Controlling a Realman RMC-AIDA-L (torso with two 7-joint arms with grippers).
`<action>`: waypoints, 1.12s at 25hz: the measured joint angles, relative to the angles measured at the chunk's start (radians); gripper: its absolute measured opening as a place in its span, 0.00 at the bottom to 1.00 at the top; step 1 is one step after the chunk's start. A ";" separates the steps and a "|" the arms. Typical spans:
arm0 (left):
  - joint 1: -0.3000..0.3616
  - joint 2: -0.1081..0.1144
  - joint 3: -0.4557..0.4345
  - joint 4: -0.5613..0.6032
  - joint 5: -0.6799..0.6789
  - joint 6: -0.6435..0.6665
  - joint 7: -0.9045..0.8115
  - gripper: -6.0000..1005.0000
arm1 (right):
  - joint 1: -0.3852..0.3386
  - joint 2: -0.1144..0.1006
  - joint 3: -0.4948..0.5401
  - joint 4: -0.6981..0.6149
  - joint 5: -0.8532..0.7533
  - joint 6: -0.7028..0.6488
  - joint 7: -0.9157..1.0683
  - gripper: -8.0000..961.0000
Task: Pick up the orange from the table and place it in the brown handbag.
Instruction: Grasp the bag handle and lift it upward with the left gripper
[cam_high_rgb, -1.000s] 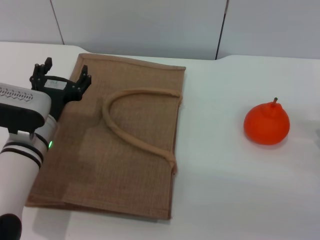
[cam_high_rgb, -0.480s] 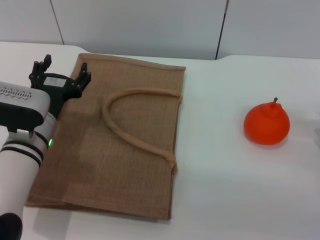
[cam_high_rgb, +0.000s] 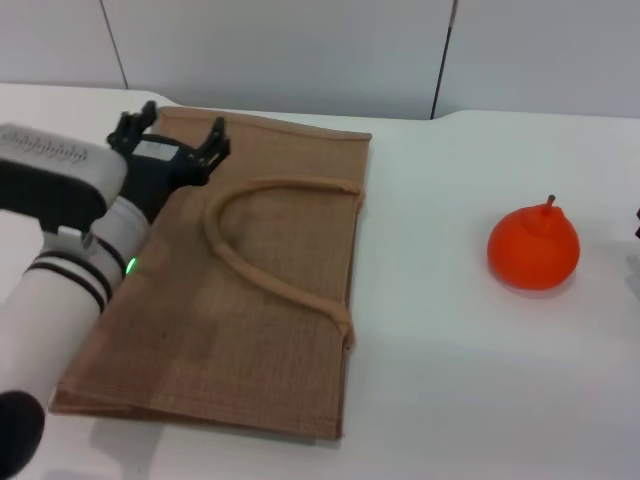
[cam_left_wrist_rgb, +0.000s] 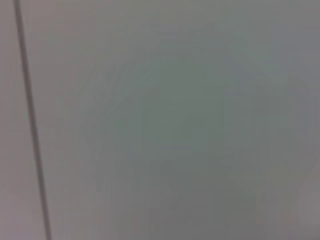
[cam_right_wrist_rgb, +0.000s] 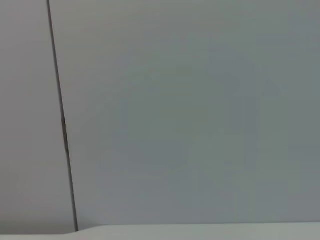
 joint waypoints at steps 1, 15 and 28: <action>0.000 0.007 -0.002 0.020 0.002 -0.022 0.000 0.84 | 0.001 -0.001 0.000 0.000 0.000 -0.003 0.001 0.92; 0.084 0.052 -0.268 0.358 0.005 -0.689 0.135 0.82 | 0.016 -0.002 -0.009 0.000 0.000 -0.037 0.004 0.92; 0.081 -0.039 -0.530 0.412 0.096 -1.061 0.255 0.81 | 0.029 -0.002 -0.008 0.000 -0.002 -0.037 0.006 0.92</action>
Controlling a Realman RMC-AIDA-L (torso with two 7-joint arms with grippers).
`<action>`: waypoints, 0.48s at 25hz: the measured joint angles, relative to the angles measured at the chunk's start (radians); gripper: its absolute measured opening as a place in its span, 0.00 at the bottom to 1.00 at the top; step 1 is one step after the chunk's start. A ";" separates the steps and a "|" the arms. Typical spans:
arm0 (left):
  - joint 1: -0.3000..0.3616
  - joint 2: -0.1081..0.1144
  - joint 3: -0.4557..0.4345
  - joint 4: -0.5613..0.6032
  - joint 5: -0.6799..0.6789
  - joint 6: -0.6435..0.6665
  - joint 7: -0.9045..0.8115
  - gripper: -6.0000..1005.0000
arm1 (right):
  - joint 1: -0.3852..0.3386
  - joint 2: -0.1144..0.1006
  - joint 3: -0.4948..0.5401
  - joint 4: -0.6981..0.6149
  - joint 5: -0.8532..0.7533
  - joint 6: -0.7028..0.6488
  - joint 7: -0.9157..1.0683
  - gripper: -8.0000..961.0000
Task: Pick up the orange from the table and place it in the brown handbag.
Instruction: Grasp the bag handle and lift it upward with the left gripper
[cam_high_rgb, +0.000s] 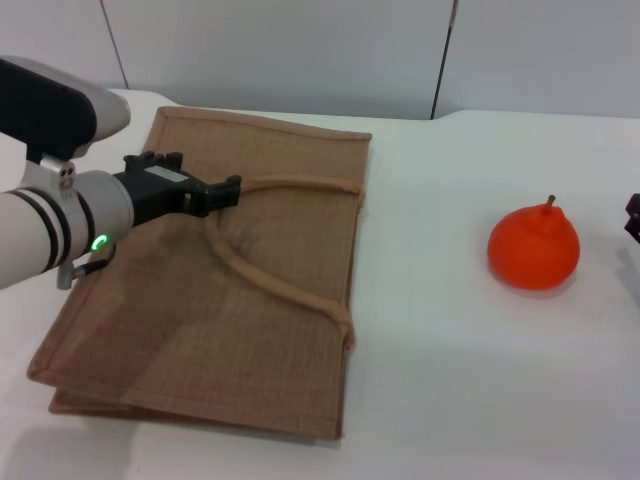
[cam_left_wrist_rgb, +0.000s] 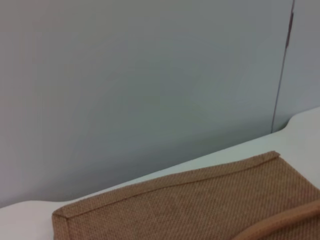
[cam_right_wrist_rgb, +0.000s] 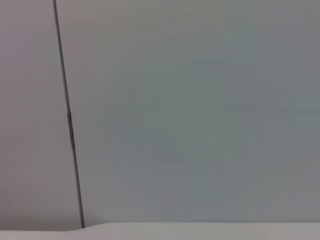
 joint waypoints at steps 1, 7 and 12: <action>-0.004 -0.001 -0.003 -0.004 0.000 0.000 -0.009 0.81 | 0.001 0.000 0.000 0.000 0.000 0.000 0.000 0.92; -0.029 0.002 -0.006 -0.053 0.001 -0.006 -0.051 0.81 | 0.003 0.000 0.000 0.000 -0.002 0.000 0.000 0.92; -0.040 0.000 -0.019 -0.100 0.001 -0.008 -0.052 0.80 | 0.003 0.000 0.000 0.000 -0.002 0.000 0.000 0.92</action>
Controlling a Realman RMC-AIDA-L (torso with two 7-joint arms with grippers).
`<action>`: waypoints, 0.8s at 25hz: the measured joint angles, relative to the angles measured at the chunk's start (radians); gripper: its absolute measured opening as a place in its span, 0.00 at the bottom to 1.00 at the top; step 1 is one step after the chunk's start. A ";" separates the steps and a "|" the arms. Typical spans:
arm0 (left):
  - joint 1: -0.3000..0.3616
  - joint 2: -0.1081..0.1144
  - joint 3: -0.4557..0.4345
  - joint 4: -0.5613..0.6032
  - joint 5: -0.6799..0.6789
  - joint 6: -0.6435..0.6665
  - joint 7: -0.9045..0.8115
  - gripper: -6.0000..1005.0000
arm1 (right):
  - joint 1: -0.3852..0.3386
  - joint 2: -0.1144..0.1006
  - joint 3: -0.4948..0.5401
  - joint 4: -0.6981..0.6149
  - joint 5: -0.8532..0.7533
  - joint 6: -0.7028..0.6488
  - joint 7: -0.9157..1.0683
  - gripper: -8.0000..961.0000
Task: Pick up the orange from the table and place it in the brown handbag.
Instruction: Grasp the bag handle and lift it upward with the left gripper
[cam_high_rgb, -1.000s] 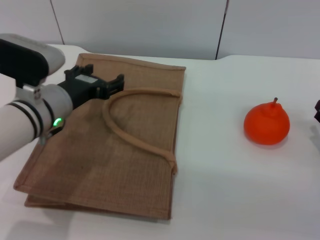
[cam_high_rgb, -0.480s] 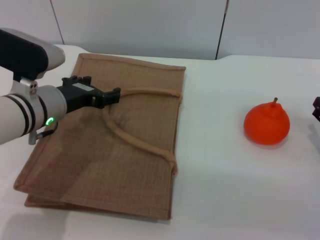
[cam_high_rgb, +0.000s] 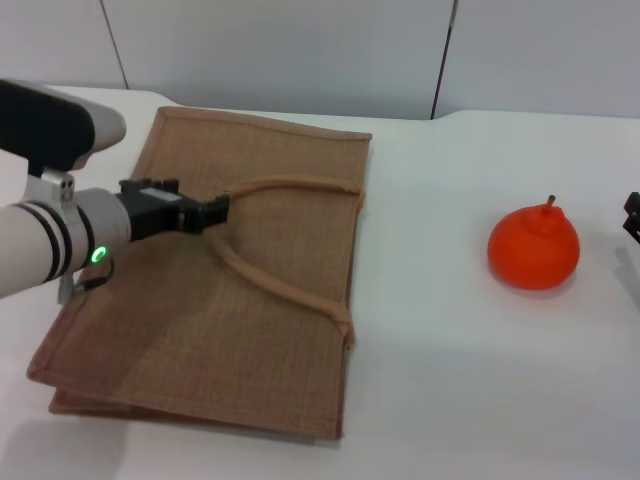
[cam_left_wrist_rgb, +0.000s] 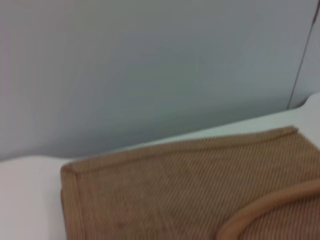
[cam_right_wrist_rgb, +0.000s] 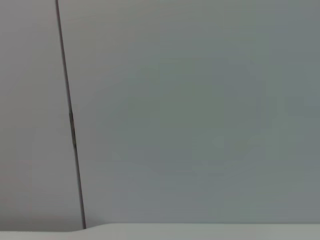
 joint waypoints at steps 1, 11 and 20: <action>-0.004 -0.001 -0.002 -0.015 -0.002 0.000 0.000 0.79 | 0.000 0.000 0.000 0.000 0.000 0.000 0.000 0.92; -0.050 -0.003 -0.003 -0.086 -0.005 -0.002 -0.006 0.75 | 0.000 0.000 0.000 0.000 0.001 0.000 0.000 0.92; -0.088 -0.005 -0.003 -0.129 -0.008 0.000 -0.008 0.73 | 0.001 0.000 0.000 0.000 0.000 0.000 0.000 0.92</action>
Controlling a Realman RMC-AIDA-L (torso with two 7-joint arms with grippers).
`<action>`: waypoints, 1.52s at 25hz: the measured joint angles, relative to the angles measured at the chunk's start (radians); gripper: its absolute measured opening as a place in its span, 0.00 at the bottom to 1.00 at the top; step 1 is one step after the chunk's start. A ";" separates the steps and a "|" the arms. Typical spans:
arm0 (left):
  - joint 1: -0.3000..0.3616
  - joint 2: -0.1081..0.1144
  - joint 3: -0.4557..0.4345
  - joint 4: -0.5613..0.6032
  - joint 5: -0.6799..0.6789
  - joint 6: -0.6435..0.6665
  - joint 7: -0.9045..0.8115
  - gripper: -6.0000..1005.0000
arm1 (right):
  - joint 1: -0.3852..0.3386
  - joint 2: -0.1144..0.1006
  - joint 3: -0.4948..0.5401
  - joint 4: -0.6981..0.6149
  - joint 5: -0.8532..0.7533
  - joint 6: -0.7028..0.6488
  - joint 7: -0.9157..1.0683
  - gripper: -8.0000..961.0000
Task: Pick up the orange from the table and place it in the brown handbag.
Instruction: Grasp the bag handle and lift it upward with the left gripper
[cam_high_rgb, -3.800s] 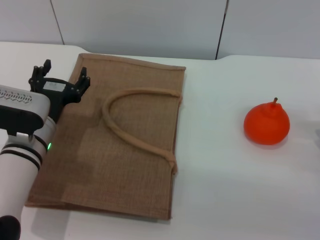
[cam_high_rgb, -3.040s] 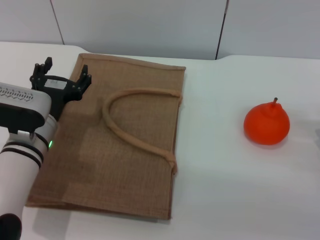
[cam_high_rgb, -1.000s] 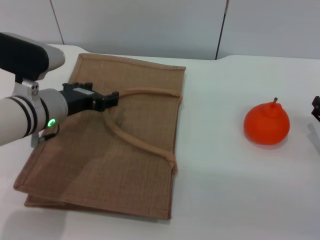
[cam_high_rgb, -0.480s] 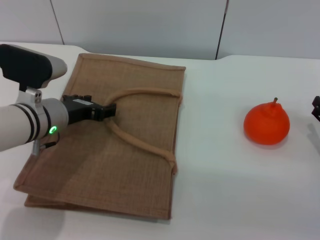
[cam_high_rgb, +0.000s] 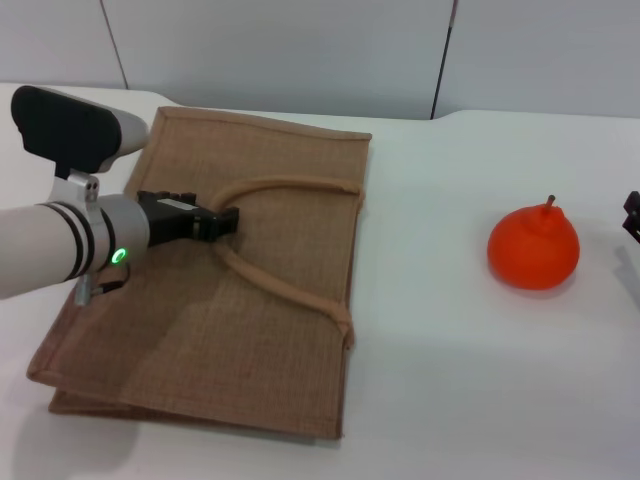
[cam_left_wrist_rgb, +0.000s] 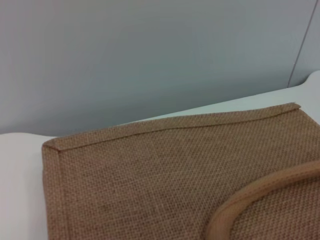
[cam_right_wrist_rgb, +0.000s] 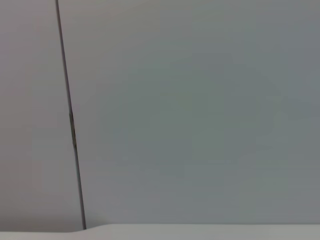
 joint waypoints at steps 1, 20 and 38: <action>-0.002 0.000 0.000 -0.003 0.000 0.000 0.000 0.72 | 0.000 0.000 0.000 0.000 0.000 0.000 0.000 0.92; -0.043 0.000 0.003 -0.057 0.005 0.017 -0.015 0.41 | 0.004 0.000 0.000 0.000 -0.002 0.005 0.000 0.92; -0.078 0.004 0.012 -0.060 0.009 0.031 -0.001 0.13 | 0.007 0.000 0.000 0.000 0.001 0.008 0.001 0.92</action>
